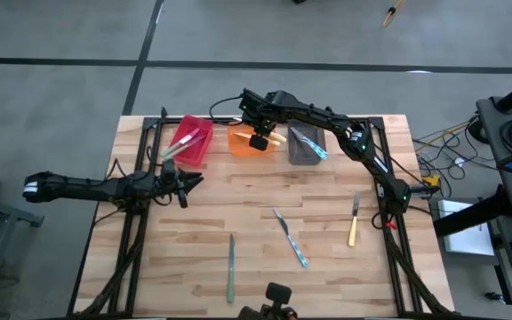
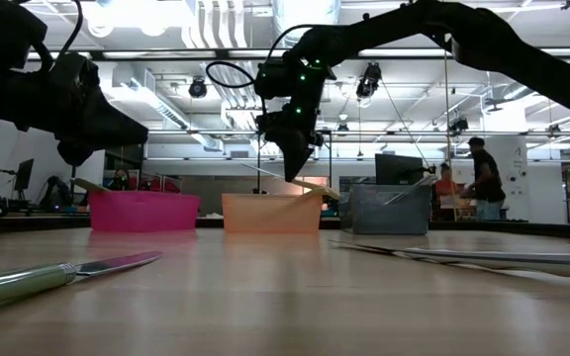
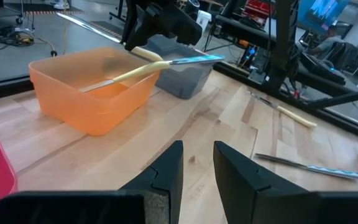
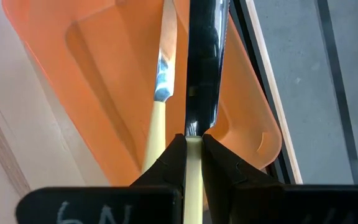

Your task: Sort silverware by color (type)

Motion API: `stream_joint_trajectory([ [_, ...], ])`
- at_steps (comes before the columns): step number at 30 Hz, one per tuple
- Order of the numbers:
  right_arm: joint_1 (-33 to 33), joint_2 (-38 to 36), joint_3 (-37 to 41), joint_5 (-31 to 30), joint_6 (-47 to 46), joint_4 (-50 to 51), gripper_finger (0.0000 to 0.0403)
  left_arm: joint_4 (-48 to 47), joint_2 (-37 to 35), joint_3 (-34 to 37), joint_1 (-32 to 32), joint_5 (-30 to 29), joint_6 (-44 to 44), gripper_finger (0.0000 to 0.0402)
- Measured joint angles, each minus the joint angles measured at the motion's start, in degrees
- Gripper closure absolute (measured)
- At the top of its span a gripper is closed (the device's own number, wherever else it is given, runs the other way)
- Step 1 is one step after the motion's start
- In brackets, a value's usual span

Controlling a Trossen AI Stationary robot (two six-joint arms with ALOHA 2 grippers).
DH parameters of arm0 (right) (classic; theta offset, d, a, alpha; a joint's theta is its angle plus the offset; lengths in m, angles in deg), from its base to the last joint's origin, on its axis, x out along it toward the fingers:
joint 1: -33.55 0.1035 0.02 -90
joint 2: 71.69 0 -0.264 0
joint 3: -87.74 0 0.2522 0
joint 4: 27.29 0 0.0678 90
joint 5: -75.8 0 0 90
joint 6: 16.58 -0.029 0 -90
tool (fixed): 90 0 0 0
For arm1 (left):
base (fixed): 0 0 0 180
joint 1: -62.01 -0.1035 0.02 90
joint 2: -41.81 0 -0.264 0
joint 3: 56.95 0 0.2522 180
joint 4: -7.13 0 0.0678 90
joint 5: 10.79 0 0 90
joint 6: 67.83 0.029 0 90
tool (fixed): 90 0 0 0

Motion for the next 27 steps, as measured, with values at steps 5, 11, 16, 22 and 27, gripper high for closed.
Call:
stream_joint_trajectory([
  [5, 0.00, 0.00, 0.01, 0.00, -0.03, 0.02, 0.0383, 0.00, 0.00, 0.00, 0.00, -0.15, -0.35, 0.0331],
  [11, 0.00, 0.00, 0.01, 0.00, 0.00, 0.00, 0.0383, 0.01, 0.04, 0.01, 0.00, -0.21, -0.59, 0.0331],
  [16, -0.01, 0.00, 0.01, 0.00, -0.01, 0.00, 0.0383, 0.02, 0.04, 0.01, 0.00, -0.23, -0.61, 0.0331],
  [22, -0.02, 0.00, 0.01, 0.00, -0.01, 0.00, 0.0383, 0.02, 0.04, 0.01, 0.00, -0.28, -0.42, 0.0331],
  [27, -0.02, 0.00, 0.01, 0.00, -0.03, 0.00, 0.0383, 0.02, 0.57, 0.02, 0.00, -0.25, -0.59, 0.0331],
])
